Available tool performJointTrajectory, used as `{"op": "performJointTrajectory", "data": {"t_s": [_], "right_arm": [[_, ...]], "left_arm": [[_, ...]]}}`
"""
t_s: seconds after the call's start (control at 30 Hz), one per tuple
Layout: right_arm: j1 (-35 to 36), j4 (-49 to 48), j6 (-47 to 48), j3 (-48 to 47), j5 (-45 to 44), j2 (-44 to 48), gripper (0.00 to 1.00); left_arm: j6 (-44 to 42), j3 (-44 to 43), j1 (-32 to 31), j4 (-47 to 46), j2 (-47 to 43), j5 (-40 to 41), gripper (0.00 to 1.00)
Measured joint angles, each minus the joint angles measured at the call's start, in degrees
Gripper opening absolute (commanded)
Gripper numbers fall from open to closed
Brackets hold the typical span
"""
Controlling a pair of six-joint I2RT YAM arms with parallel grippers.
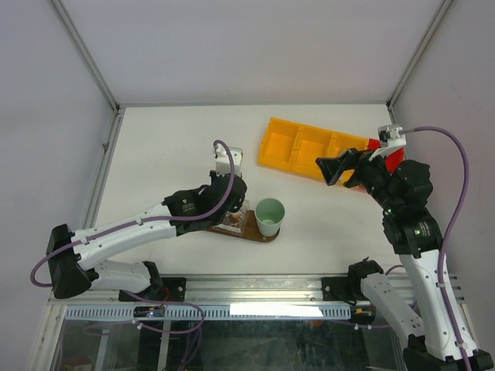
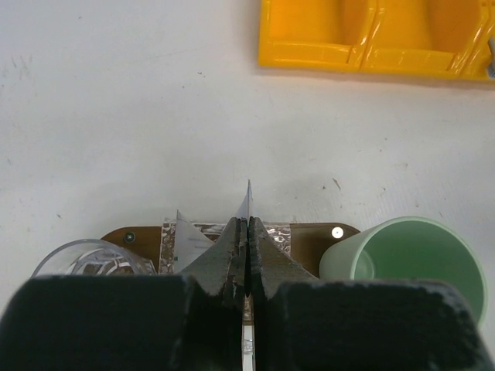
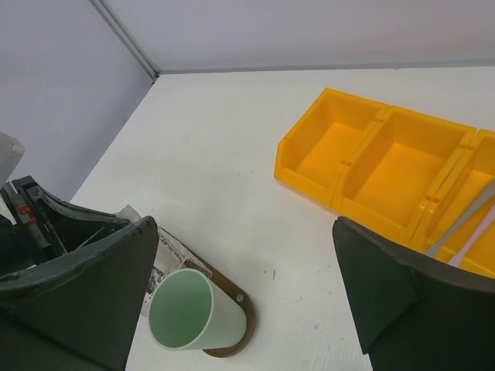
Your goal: Prepare toiletry sets of a toothbrush and toothpaste on the tray
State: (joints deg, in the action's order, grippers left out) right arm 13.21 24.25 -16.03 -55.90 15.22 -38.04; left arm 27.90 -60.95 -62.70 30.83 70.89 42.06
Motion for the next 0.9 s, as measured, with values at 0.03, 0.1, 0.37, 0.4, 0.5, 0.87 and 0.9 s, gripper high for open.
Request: {"op": "performJointTrajectory", "data": {"t_s": [0.03,0.1,0.37,0.4,0.5,0.87,0.9], "right_arm": [[0.0,0.0,0.04,0.02,0.0,0.02,0.99],[0.0,-0.02,0.09,0.13,0.0,0.13,0.99],[0.0,-0.02,0.11,0.37,0.0,0.28,0.99],[0.0,-0.02,0.09,0.37,0.0,0.28,0.99],[0.0,-0.02,0.09,0.37,0.0,0.28,0.99],[0.0,-0.2,0.09,0.59,0.02,0.39,0.99],[0.0,-0.2,0.09,0.61,0.02,0.46,0.99]], "left_arm": [[0.02,0.17,0.0,-0.24,0.04,0.0,0.0],[0.07,0.44,0.0,-0.55,0.22,0.0,0.0],[0.48,1.88,0.0,-1.77,0.98,0.0,0.0],[0.63,2.19,0.0,-1.88,0.98,0.0,0.0],[1.25,2.99,0.0,-2.67,0.98,0.15,0.0],[1.68,4.87,-0.35,-5.6,0.24,0.96,0.09],[1.68,4.9,-0.35,-5.73,0.24,0.94,0.12]]}}
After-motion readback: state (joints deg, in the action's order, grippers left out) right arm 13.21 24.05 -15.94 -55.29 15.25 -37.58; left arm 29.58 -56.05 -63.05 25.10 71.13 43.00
